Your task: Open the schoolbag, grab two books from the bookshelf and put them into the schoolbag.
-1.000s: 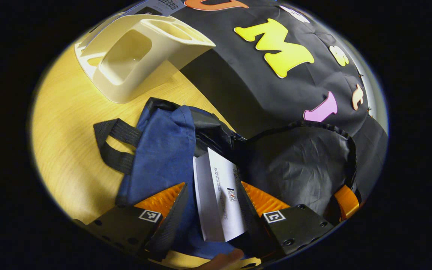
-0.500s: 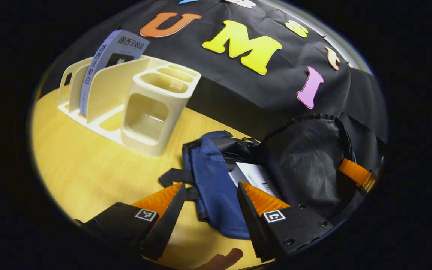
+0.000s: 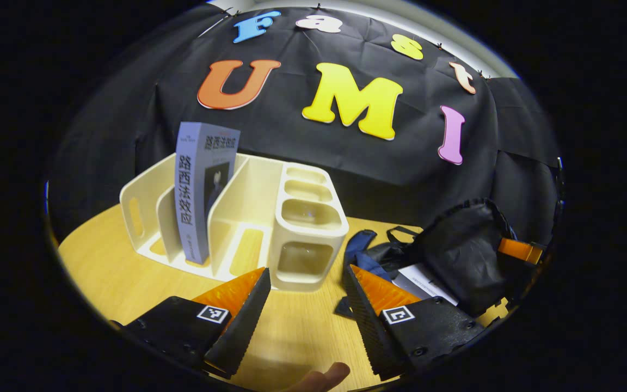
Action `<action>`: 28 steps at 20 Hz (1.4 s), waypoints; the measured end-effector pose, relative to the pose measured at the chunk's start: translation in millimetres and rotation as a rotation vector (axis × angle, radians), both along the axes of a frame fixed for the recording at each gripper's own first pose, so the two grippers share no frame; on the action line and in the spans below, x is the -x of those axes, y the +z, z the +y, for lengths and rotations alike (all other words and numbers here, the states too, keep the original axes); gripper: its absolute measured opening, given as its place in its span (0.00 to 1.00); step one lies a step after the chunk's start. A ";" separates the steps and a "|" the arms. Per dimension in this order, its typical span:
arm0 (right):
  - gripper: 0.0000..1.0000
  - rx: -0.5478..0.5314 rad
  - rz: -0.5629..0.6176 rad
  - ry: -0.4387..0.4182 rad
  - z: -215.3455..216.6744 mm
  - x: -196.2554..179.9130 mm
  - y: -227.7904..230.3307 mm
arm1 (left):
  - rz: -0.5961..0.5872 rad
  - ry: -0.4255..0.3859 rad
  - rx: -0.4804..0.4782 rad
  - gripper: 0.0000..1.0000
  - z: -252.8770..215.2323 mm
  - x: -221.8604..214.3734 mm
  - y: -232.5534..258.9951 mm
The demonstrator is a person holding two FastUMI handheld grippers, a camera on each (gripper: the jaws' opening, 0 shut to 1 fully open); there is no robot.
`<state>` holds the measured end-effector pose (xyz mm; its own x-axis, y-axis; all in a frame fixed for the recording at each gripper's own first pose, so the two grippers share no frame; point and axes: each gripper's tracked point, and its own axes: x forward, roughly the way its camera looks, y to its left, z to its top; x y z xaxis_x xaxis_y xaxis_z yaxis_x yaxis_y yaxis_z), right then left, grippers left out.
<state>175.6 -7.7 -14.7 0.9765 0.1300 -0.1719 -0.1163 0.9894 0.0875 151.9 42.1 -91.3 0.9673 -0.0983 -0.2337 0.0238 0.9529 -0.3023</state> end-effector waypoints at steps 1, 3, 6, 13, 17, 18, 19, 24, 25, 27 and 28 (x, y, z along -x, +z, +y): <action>0.00 -0.003 -0.001 -0.004 -0.1 0.8 1.4 | -0.010 0.012 -0.003 0.88 12.0 -1.6 8.4; 0.01 -0.007 0.006 -0.016 -0.3 -0.8 1.4 | -0.029 0.056 -0.039 0.96 39.5 -8.5 26.8; 0.04 -0.019 0.015 -0.025 1.3 -3.6 1.5 | -0.093 0.128 -0.061 0.96 76.4 -17.4 64.7; 0.01 -0.014 0.027 -0.035 0.9 -8.3 2.1 | -0.161 0.193 -0.150 0.98 125.9 -29.9 125.7; 0.04 -0.003 0.028 -0.034 -0.1 -9.6 2.3 | -0.171 0.218 -0.191 0.97 154.4 -46.9 161.4; 0.02 -0.001 0.029 -0.032 0.6 -11.5 2.4 | -0.167 0.224 -0.198 0.97 162.0 -53.6 169.8; 0.02 -0.002 0.025 -0.027 2.1 -10.4 3.6 | -0.161 0.226 -0.193 0.97 167.6 -60.8 174.8; 0.02 0.008 0.034 -0.010 1.2 -12.4 5.1 | -0.063 0.194 -0.199 0.97 184.2 -102.8 176.3; 0.03 0.011 0.037 -0.005 0.1 -12.5 4.5 | -0.034 0.171 -0.202 0.96 183.0 -113.0 172.3; 0.02 0.023 0.042 -0.005 -3.2 -13.0 1.3 | 0.050 0.139 -0.245 0.97 181.9 -130.4 157.9; 0.02 0.025 0.044 -0.003 -4.1 -12.7 -0.4 | 0.085 0.131 -0.281 0.97 184.0 -137.0 151.0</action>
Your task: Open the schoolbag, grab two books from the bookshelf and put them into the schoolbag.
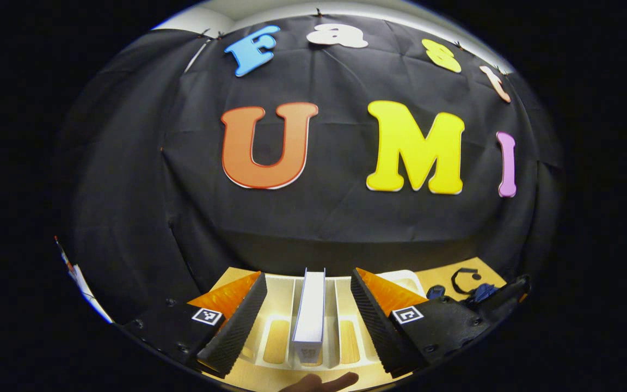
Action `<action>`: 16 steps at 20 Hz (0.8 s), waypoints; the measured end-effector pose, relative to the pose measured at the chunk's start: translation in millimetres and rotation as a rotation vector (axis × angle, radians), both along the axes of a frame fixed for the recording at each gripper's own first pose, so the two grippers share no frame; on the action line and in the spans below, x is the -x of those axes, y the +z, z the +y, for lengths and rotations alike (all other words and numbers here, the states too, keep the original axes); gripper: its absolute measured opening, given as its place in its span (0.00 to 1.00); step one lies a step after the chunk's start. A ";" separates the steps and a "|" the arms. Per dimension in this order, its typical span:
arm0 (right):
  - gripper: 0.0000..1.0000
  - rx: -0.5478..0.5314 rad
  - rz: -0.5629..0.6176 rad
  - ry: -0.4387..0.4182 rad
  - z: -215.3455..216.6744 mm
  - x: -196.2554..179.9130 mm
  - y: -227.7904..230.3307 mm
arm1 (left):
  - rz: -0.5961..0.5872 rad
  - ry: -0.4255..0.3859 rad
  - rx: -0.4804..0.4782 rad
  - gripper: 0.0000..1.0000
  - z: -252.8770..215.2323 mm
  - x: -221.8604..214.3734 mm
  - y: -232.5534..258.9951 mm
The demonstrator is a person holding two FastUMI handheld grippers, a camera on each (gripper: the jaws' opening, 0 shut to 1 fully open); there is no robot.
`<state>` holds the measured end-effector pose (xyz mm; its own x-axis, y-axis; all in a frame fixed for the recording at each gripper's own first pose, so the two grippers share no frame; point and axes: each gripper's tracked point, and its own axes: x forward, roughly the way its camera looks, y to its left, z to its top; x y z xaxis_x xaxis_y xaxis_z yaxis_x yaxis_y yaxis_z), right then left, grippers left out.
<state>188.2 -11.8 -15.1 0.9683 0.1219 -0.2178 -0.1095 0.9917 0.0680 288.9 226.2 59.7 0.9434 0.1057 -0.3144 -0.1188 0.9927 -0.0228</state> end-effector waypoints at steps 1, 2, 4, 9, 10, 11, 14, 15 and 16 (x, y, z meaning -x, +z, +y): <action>0.02 0.001 0.001 0.004 -0.6 -0.7 -0.5 | 0.026 0.004 -0.032 0.96 2.5 -5.2 -3.6; 0.02 -0.007 0.001 -0.001 -1.8 -1.4 -0.1 | 0.053 0.004 -0.061 0.97 3.2 -11.7 -7.4; 0.02 -0.018 0.001 0.014 -0.2 -1.2 -0.8 | 0.101 -0.016 -0.089 0.97 -2.0 -22.7 -21.6; 0.02 -0.007 -0.017 0.052 -1.2 -3.7 -2.6 | 0.275 -0.061 -0.122 0.95 -19.7 -36.9 -58.3; 0.02 -0.004 -0.015 0.064 -0.6 -4.3 -4.3 | 0.305 -0.052 -0.137 0.95 -18.6 -40.9 -65.8; 0.02 -0.001 -0.009 0.072 -0.5 -5.5 -8.3 | 0.338 -0.023 -0.164 0.95 -14.3 -41.1 -74.1; 0.03 0.000 0.007 0.084 -3.4 -9.2 -19.2 | 0.403 0.024 -0.211 0.97 -7.2 -44.5 -91.0; 0.03 -0.005 0.011 0.080 -6.6 -10.7 -20.4 | 0.433 0.026 -0.215 0.96 -4.8 -42.5 -97.2; 0.03 -0.017 0.014 0.079 -9.1 -11.3 -21.0 | 0.463 0.028 -0.211 0.96 -3.8 -42.2 -104.3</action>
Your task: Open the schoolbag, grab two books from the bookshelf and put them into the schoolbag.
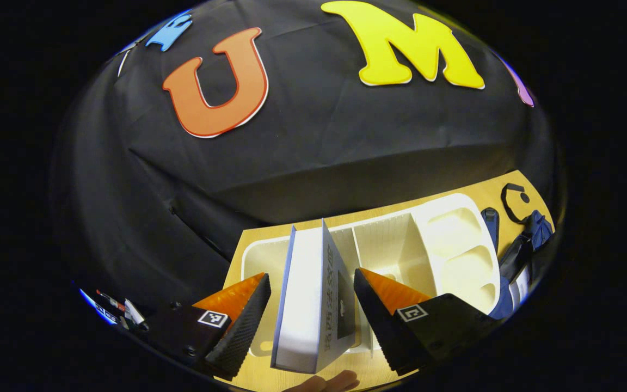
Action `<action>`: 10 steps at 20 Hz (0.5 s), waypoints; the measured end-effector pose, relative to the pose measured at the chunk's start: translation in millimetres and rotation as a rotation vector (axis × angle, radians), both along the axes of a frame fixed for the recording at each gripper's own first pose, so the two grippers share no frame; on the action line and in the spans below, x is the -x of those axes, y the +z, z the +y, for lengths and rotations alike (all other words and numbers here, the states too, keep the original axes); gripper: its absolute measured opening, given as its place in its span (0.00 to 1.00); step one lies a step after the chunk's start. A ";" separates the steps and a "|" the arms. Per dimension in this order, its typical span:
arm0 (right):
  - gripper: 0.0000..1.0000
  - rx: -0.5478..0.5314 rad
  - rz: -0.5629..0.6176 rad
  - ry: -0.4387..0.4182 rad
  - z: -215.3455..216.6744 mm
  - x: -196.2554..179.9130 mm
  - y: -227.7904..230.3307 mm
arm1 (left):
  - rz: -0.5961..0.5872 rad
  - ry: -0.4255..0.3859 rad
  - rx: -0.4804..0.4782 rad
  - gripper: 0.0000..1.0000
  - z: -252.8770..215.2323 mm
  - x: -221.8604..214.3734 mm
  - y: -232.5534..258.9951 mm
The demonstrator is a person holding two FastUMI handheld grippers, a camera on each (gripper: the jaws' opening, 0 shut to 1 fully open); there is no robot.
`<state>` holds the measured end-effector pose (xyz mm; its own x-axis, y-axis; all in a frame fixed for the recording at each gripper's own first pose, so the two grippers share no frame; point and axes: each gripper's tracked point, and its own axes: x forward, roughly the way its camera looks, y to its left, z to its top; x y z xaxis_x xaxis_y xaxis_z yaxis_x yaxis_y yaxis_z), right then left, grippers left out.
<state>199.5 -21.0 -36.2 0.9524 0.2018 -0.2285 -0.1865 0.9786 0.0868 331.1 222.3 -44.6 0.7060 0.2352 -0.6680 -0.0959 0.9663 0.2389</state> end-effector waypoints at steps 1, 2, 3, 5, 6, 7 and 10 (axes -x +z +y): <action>0.03 -0.009 0.002 0.002 -1.0 0.2 -0.9 | 0.031 0.005 0.009 0.94 0.8 0.5 -8.4; 0.03 -0.012 0.001 0.002 -2.4 0.6 -1.8 | 0.051 0.019 0.011 0.92 1.7 2.9 -13.7; 0.03 -0.011 -0.004 0.003 -2.9 0.8 -2.6 | 0.063 0.035 0.008 0.85 4.4 3.6 -18.1; 0.03 -0.023 -0.014 0.005 -4.1 2.6 -2.6 | 0.056 0.033 0.018 0.70 0.6 5.7 -14.4; 0.03 -0.029 -0.016 0.007 -4.6 4.0 -3.2 | 0.058 0.017 0.037 0.66 -4.9 4.5 -15.5; 0.03 -0.032 -0.015 0.007 -5.4 4.3 -6.1 | 0.056 0.003 0.054 0.60 -9.9 3.1 -16.2; 0.03 -0.042 -0.009 0.006 -7.9 3.8 -7.5 | 0.097 -0.004 0.104 0.48 -26.2 15.0 -18.7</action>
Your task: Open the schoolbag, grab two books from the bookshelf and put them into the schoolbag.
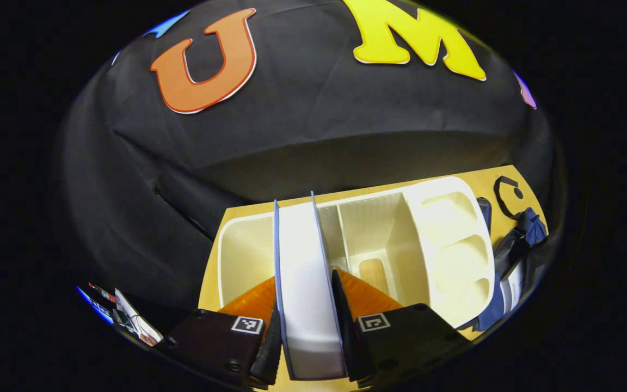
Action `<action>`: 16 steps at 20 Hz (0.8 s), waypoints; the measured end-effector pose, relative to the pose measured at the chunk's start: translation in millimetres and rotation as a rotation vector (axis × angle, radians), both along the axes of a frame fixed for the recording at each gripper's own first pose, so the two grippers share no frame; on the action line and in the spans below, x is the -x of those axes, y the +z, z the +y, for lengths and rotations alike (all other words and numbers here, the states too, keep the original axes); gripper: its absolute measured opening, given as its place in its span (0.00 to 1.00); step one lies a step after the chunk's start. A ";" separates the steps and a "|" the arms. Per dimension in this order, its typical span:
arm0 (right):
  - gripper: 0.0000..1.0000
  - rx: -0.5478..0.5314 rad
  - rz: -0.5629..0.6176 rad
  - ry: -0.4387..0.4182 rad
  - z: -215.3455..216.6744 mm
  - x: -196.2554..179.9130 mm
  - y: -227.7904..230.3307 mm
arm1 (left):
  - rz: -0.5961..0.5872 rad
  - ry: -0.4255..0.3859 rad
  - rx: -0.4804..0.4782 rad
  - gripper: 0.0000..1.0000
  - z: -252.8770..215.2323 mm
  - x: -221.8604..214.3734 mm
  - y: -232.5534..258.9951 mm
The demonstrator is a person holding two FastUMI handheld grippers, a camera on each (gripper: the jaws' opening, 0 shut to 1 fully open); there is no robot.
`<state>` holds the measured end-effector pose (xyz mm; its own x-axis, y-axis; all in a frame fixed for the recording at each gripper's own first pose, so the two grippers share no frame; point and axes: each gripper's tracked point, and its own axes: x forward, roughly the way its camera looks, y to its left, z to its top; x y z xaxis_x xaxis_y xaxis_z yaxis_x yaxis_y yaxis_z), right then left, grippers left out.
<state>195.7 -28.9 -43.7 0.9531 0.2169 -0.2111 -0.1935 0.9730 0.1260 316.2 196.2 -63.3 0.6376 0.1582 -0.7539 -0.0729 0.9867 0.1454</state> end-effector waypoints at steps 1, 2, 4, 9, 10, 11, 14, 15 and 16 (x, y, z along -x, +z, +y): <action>0.03 -0.006 0.004 0.000 -0.6 -0.3 0.6 | -0.002 -0.005 0.022 0.47 -5.9 3.2 2.6; 0.03 -0.010 0.004 0.000 -0.8 0.7 1.1 | 0.001 0.002 0.037 0.46 -8.9 7.5 3.9; 0.03 -0.010 0.000 -0.002 -0.1 3.7 2.6 | -0.007 0.026 0.045 0.45 -5.5 15.0 10.0; 0.00 0.023 -0.045 0.000 10.3 15.1 7.5 | -0.028 0.039 0.171 0.44 -13.2 46.0 21.6; 0.03 0.027 -0.045 -0.004 11.1 15.6 6.3 | -0.042 0.042 0.177 0.44 -10.1 52.9 24.5; 0.03 0.027 -0.038 -0.013 10.2 17.0 4.4 | -0.050 0.046 0.184 0.44 -7.3 61.4 28.2; 0.05 0.047 -0.043 -0.027 12.6 20.4 3.2 | -0.065 0.073 0.190 0.48 3.3 89.6 33.7; 0.05 0.054 -0.050 -0.031 13.6 21.5 4.1 | -0.072 0.087 0.195 0.45 7.2 98.6 34.5; 0.04 0.060 -0.053 -0.031 15.0 23.3 3.2 | -0.078 0.100 0.206 0.44 9.8 107.8 34.7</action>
